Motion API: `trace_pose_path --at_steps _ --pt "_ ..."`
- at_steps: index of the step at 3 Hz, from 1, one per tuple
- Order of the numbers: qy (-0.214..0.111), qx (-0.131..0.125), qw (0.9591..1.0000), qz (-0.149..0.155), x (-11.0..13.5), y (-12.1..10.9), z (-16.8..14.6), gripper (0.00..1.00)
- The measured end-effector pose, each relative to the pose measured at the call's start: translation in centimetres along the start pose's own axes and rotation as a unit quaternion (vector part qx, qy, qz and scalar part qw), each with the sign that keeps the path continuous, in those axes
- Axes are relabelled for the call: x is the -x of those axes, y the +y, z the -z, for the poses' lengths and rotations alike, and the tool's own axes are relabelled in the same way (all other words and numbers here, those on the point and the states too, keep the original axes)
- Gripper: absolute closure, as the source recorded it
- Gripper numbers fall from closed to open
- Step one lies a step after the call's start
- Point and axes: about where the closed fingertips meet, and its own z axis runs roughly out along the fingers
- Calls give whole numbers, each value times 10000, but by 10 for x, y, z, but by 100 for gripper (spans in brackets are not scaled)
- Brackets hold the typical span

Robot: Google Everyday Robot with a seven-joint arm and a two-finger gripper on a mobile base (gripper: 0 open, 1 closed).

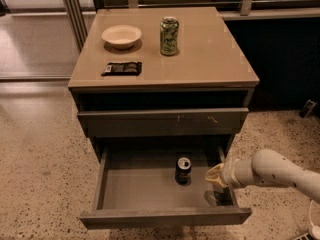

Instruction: Pick pepsi can from middle drawer and place on counter

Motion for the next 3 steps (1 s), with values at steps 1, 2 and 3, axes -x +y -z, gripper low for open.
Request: trace_pose_path --at_steps 1,2,3 --pt "-337 -30 9993 -125 -9 -2 -14 58" --pt "-694 -15 9974 -191 -10 -6 -31 35" --pt "-990 61 9949 -161 -3 -11 -49 12"
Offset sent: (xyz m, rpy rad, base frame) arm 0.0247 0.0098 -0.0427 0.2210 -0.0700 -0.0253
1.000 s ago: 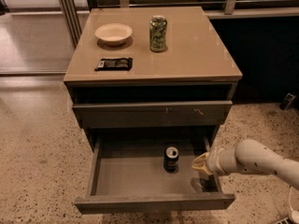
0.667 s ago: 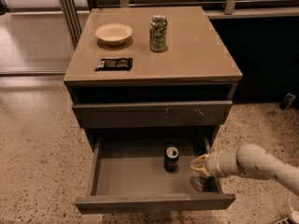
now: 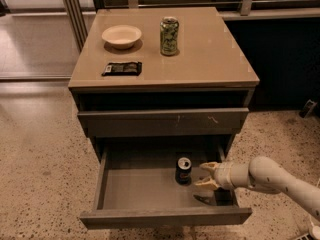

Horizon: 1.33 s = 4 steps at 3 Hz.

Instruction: Pick pepsi can from middle drawer and place on counter

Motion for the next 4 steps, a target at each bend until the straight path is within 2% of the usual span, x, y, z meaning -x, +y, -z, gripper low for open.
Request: trace_pose_path --at_steps 1,4 --pt "-175 141 9997 90 8 -4 -20 0" --pt "-498 685 9960 292 33 -3 -82 0"
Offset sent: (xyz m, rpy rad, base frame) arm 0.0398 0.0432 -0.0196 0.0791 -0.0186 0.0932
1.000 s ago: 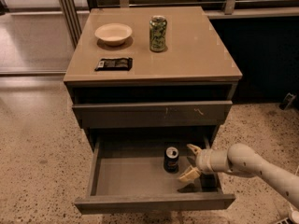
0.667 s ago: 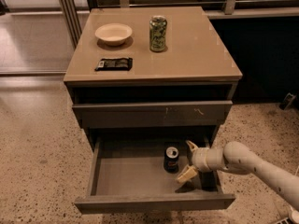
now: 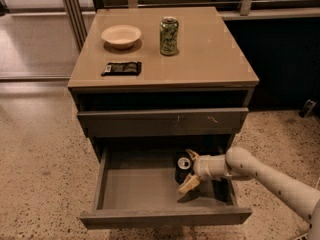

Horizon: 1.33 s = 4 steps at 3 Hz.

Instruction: Pick pepsi can from middle drawer and place on counter

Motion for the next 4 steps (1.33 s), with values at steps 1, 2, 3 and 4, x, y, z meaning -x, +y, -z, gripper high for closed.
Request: trace_pose_path --at_steps 1,2,3,4 --pt "-2 6 10000 2 0 0 -1 18" --pt "-3 8 10000 2 0 0 -1 42" --pt "-3 10 10000 3 1 0 -1 65" --pt "-3 16 10000 4 1 0 -1 88"
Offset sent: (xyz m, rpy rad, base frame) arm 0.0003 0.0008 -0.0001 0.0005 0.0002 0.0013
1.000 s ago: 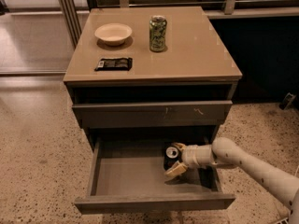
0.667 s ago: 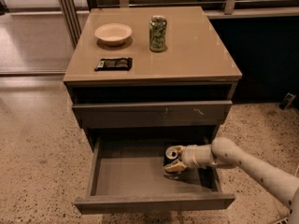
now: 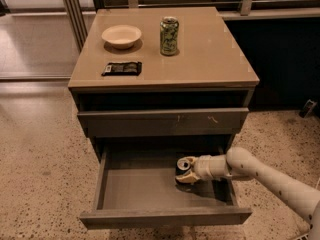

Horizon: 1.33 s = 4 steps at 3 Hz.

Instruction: Pick pepsi can from middle drawer and place on counter

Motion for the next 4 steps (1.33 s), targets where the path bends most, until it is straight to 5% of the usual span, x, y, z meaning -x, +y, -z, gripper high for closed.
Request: trace_pose_path --at_steps 1,2,3,4 --pt "53 218 9997 58 22 5 16 100" --pt "127 433 9990 -13 61 10 47 100" --pt "219 441 9988 -25 118 9 90 100" --pt "190 133 9991 362 203 6 145 100"
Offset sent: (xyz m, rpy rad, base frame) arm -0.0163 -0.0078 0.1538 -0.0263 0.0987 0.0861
